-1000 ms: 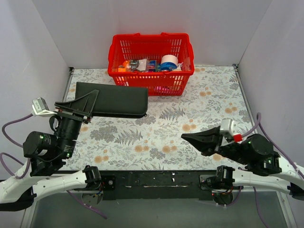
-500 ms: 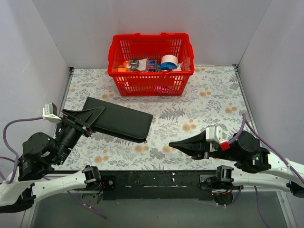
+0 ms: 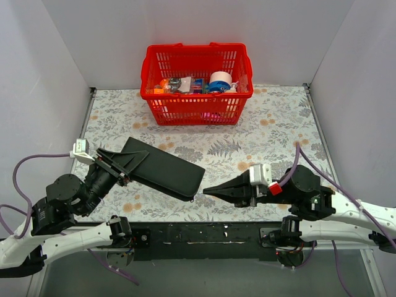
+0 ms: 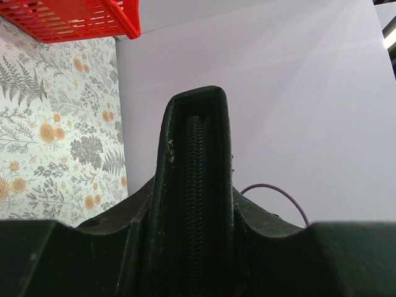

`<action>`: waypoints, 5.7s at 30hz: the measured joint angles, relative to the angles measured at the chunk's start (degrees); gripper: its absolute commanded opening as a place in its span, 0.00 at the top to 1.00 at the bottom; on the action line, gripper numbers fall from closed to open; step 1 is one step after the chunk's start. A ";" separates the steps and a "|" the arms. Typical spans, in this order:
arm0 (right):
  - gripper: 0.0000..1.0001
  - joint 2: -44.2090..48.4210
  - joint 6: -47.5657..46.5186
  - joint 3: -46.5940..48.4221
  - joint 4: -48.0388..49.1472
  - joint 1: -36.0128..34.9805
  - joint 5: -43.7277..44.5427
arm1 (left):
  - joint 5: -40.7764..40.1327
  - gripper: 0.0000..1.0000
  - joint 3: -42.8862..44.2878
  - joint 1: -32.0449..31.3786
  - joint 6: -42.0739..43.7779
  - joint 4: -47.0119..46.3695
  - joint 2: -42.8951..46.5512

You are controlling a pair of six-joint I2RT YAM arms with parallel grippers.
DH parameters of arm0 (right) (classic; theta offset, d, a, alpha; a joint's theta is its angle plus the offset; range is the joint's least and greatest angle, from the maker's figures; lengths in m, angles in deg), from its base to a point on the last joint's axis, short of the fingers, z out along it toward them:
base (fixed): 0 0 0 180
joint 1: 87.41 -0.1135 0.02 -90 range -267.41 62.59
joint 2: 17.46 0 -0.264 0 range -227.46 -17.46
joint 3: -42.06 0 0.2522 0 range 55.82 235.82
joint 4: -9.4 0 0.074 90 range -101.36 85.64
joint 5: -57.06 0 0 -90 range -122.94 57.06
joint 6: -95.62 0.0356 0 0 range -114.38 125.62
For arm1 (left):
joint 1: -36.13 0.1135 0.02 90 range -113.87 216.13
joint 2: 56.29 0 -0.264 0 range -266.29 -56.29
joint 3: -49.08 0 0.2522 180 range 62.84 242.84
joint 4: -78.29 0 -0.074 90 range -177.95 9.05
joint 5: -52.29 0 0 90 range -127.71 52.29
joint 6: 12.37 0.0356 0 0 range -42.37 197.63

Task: Sort the hair-cutting tools
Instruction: Zip the hairdressing tool bag.

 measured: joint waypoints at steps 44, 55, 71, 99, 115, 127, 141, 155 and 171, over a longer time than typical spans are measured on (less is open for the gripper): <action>0.99 -2.95 2.84 -2.38 1.46 0.02 0.17 | 1.07 1.00 1.60 0.00 -0.37 -3.98 -0.39; 0.99 -3.39 2.64 -1.11 1.49 0.02 0.17 | 1.18 1.00 1.36 0.00 -0.37 -4.22 -0.37; 0.99 -5.33 2.05 0.90 1.36 0.02 0.13 | 1.29 1.00 1.16 0.00 -0.37 -4.61 -0.37; 0.99 -5.11 0.63 3.41 -0.52 0.00 0.48 | 1.33 1.00 1.11 0.00 -0.96 -6.03 -0.33; 0.99 -4.07 -0.02 3.41 -1.64 0.00 1.86 | 1.62 1.00 1.07 0.00 -0.94 -6.05 -1.11; 0.99 -5.66 -1.05 4.15 -1.55 0.00 2.49 | 1.64 1.00 1.03 0.00 -0.57 -6.10 -1.22; 0.99 -3.69 -0.37 -3.04 11.13 -0.22 13.88 | 1.60 1.00 -10.64 0.98 0.98 -24.33 1.57; 0.99 -10.67 -0.83 0.76 25.35 -0.09 15.63 | 7.48 1.00 -9.70 2.16 10.56 -42.56 -1.77; 0.64 -14.62 -1.22 9.75 15.89 0.13 3.17 | 13.14 1.00 -7.32 2.34 14.82 -48.57 -2.08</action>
